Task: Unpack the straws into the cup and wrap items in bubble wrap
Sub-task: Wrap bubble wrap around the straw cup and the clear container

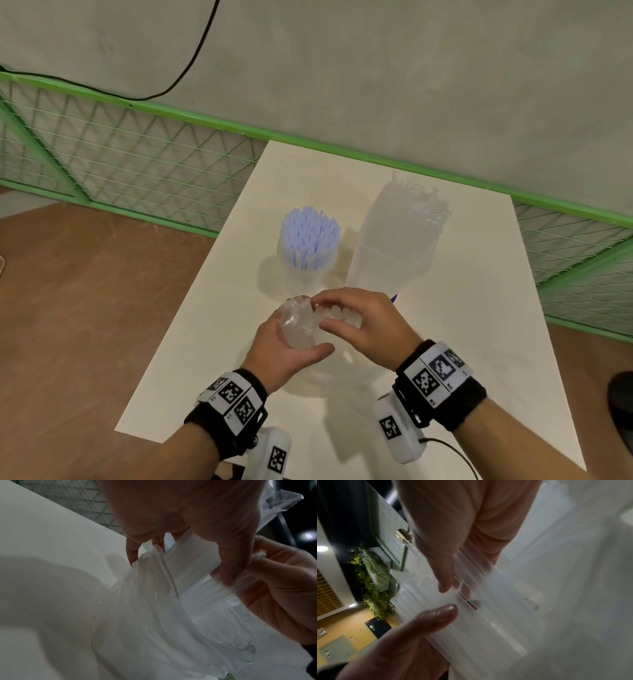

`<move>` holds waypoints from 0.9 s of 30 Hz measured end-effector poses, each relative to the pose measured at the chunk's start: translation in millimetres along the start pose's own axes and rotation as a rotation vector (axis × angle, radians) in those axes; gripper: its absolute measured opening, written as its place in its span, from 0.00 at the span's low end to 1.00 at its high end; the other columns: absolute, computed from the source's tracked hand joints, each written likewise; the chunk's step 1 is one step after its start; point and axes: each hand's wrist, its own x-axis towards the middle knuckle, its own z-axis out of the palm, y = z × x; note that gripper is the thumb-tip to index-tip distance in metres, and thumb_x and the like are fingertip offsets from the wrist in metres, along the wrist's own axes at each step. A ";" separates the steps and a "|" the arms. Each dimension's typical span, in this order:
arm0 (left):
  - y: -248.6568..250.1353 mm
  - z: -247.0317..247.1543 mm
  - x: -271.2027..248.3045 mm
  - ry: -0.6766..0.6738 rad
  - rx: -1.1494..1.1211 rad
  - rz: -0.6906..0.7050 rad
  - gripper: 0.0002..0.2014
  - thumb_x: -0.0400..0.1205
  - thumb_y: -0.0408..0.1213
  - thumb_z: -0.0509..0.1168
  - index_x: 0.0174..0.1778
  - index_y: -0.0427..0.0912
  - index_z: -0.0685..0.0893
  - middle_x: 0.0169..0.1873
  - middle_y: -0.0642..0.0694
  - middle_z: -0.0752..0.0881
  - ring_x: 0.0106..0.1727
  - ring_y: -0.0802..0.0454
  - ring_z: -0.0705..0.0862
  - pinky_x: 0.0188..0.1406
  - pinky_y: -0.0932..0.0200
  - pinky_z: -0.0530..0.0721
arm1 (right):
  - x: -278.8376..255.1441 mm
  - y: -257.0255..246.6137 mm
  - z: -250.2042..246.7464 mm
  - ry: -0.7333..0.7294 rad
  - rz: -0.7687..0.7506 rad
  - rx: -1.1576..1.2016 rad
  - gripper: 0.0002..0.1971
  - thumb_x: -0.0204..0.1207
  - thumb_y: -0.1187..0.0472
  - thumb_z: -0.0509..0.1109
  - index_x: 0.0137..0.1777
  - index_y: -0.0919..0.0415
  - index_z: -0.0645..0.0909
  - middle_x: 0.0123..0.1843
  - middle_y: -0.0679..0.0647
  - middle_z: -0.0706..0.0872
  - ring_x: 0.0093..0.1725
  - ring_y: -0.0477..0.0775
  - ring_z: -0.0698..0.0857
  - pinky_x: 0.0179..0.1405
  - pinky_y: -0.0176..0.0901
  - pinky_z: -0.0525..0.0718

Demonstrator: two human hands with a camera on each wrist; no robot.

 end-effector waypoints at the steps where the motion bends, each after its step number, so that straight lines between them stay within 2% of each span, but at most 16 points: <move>1: -1.1 0.1 0.8 0.003 0.004 -0.006 0.33 0.60 0.46 0.83 0.63 0.57 0.83 0.57 0.59 0.88 0.61 0.60 0.85 0.61 0.62 0.82 | -2.5 1.9 3.2 0.036 0.009 0.023 0.14 0.75 0.63 0.76 0.60 0.54 0.87 0.52 0.42 0.89 0.54 0.42 0.86 0.57 0.34 0.80; 3: -2.4 0.7 1.6 0.022 0.001 -0.015 0.32 0.60 0.44 0.82 0.62 0.56 0.83 0.55 0.59 0.88 0.58 0.62 0.86 0.55 0.69 0.82 | -5.6 4.4 9.8 0.116 0.007 0.031 0.12 0.75 0.64 0.76 0.58 0.55 0.87 0.51 0.42 0.89 0.52 0.44 0.86 0.55 0.36 0.81; 5: -2.3 2.0 2.4 0.038 0.013 -0.022 0.30 0.61 0.42 0.82 0.60 0.56 0.83 0.52 0.57 0.89 0.55 0.62 0.87 0.52 0.69 0.83 | -5.8 4.3 17.2 0.197 -0.015 0.007 0.10 0.75 0.66 0.75 0.54 0.56 0.87 0.48 0.44 0.88 0.49 0.45 0.86 0.52 0.36 0.81; 8: -2.0 3.8 3.4 0.035 0.023 -0.019 0.28 0.63 0.41 0.82 0.59 0.54 0.84 0.51 0.54 0.90 0.54 0.58 0.88 0.56 0.55 0.87 | -4.5 3.0 28.1 0.291 -0.037 -0.050 0.07 0.73 0.69 0.73 0.49 0.58 0.84 0.44 0.46 0.85 0.44 0.42 0.83 0.47 0.34 0.79; 10: -1.5 4.0 3.2 0.029 0.013 -0.019 0.26 0.64 0.42 0.81 0.58 0.54 0.84 0.51 0.53 0.90 0.55 0.54 0.89 0.59 0.47 0.87 | -4.4 1.8 31.7 0.298 0.028 -0.022 0.07 0.74 0.68 0.71 0.49 0.57 0.81 0.44 0.45 0.86 0.44 0.45 0.84 0.46 0.36 0.81; 13: 0.3 4.2 1.9 0.037 -0.003 -0.014 0.24 0.64 0.42 0.80 0.56 0.57 0.84 0.51 0.53 0.90 0.56 0.53 0.88 0.60 0.44 0.87 | -4.4 0.8 33.8 0.278 0.079 0.005 0.09 0.77 0.69 0.68 0.53 0.56 0.79 0.46 0.43 0.88 0.46 0.43 0.86 0.46 0.35 0.82; 16: 3.0 4.7 0.9 0.051 -0.026 -0.016 0.23 0.63 0.44 0.78 0.54 0.56 0.85 0.48 0.53 0.90 0.52 0.54 0.88 0.57 0.48 0.88 | -3.2 0.7 35.5 0.298 -0.023 -0.102 0.11 0.77 0.71 0.68 0.56 0.59 0.83 0.48 0.47 0.89 0.48 0.42 0.86 0.49 0.33 0.82; 18: 6.9 4.7 0.9 0.068 -0.050 -0.022 0.22 0.61 0.44 0.77 0.51 0.56 0.84 0.46 0.52 0.89 0.49 0.57 0.88 0.52 0.56 0.88 | -2.9 1.2 33.7 0.337 -0.088 -0.165 0.10 0.77 0.71 0.70 0.56 0.62 0.86 0.50 0.50 0.90 0.49 0.42 0.86 0.49 0.30 0.81; 21: 10.5 3.1 2.2 0.103 -0.088 -0.033 0.20 0.62 0.40 0.77 0.48 0.57 0.83 0.45 0.54 0.89 0.48 0.60 0.88 0.46 0.68 0.84 | -7.2 2.3 26.3 0.409 -0.120 -0.215 0.09 0.76 0.69 0.74 0.55 0.63 0.87 0.49 0.49 0.91 0.50 0.41 0.86 0.51 0.27 0.81; 24: 10.7 0.9 3.7 0.120 -0.096 -0.038 0.19 0.63 0.37 0.78 0.48 0.56 0.84 0.45 0.54 0.89 0.48 0.59 0.88 0.46 0.72 0.84 | -15.1 8.3 24.2 0.406 -0.047 -0.160 0.09 0.76 0.66 0.76 0.54 0.59 0.89 0.49 0.44 0.91 0.51 0.38 0.87 0.54 0.26 0.80; 27: 10.5 2.4 4.5 0.116 -0.084 -0.042 0.20 0.70 0.27 0.79 0.48 0.54 0.84 0.45 0.53 0.89 0.48 0.59 0.88 0.45 0.73 0.83 | -20.5 12.4 21.1 0.391 0.081 -0.017 0.09 0.76 0.63 0.77 0.55 0.57 0.89 0.48 0.41 0.91 0.51 0.36 0.88 0.56 0.31 0.83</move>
